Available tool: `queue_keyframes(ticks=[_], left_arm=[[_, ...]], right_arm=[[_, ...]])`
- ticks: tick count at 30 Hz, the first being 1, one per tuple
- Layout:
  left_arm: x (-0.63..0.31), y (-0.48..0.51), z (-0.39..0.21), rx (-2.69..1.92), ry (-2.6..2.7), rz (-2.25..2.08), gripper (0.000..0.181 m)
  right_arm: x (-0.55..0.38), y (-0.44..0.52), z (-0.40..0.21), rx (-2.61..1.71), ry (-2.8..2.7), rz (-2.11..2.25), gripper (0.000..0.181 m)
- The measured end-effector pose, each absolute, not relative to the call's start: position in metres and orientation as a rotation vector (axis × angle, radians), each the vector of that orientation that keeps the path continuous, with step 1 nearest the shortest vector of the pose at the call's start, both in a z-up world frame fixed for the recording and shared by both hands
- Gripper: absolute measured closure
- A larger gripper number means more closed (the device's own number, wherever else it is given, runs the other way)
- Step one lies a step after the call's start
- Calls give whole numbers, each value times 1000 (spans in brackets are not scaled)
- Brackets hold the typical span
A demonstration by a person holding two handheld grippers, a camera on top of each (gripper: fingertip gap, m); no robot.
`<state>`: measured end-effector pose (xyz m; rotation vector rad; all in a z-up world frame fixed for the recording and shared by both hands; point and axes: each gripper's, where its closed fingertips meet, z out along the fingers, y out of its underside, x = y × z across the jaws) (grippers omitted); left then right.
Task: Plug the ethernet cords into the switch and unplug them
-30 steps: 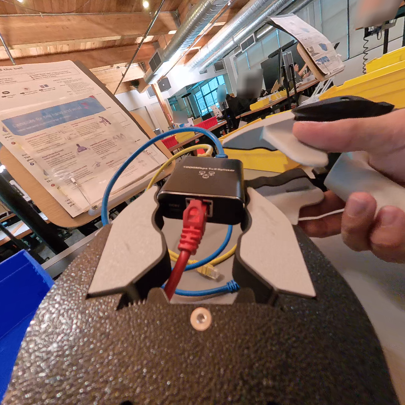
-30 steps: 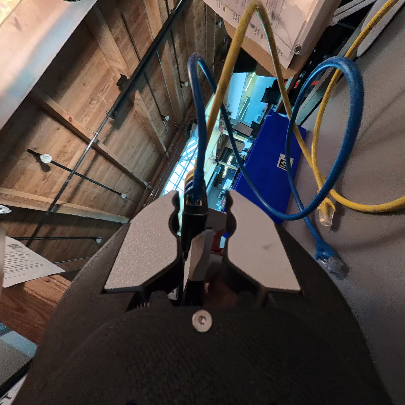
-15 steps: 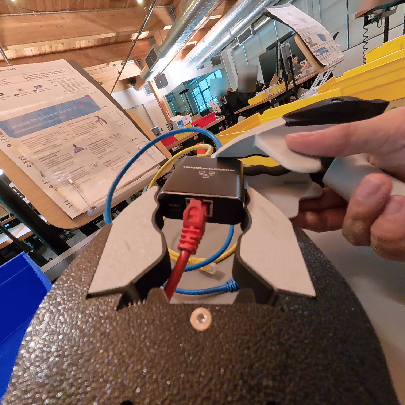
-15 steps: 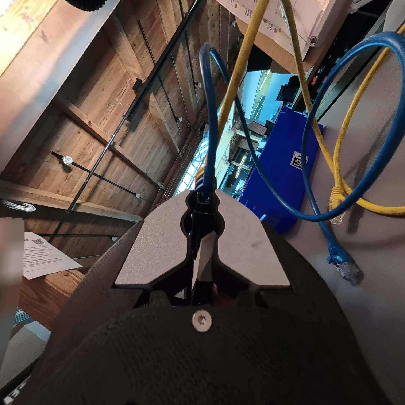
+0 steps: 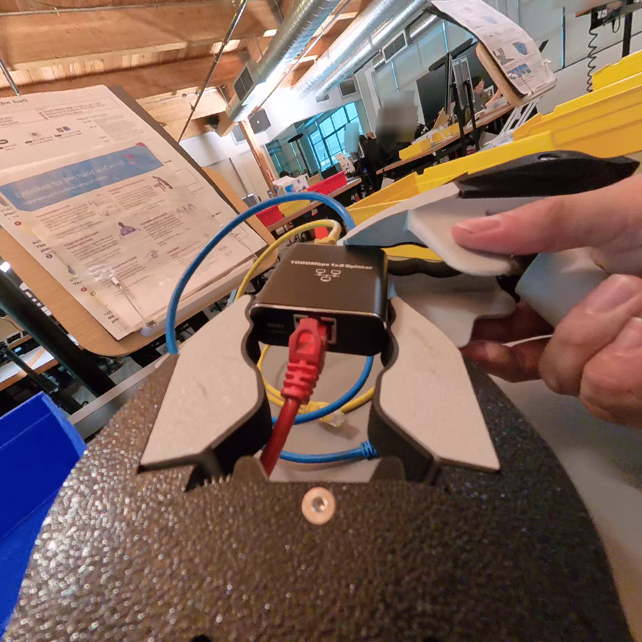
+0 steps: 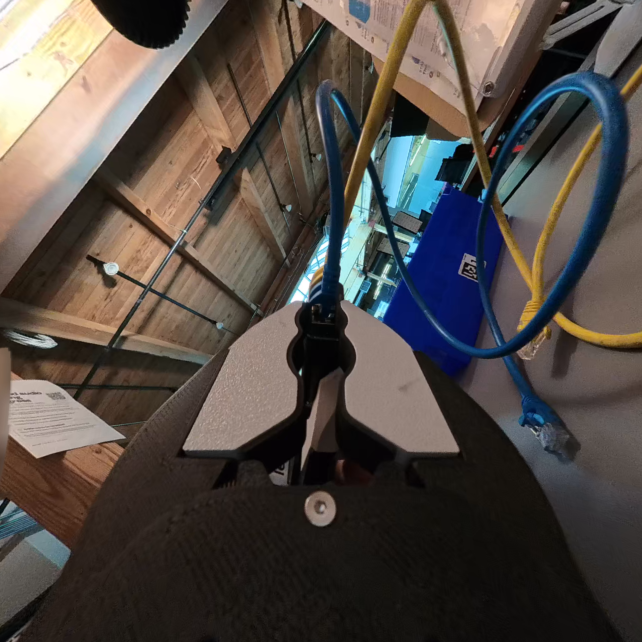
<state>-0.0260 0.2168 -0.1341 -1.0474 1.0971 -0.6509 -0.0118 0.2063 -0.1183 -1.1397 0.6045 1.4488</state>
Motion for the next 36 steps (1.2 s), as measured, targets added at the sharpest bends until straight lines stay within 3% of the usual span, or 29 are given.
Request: queue_keyframes(ticks=[15,36], left_arm=[[-26,218,-135,-1057,1094,-644,114],[-31,232,-137,-1181,993,-739,115]], right_arm=[[-10,208,-120,-1150,649,1408,168],[-20,222,-109,-1296,292,1176,168]])
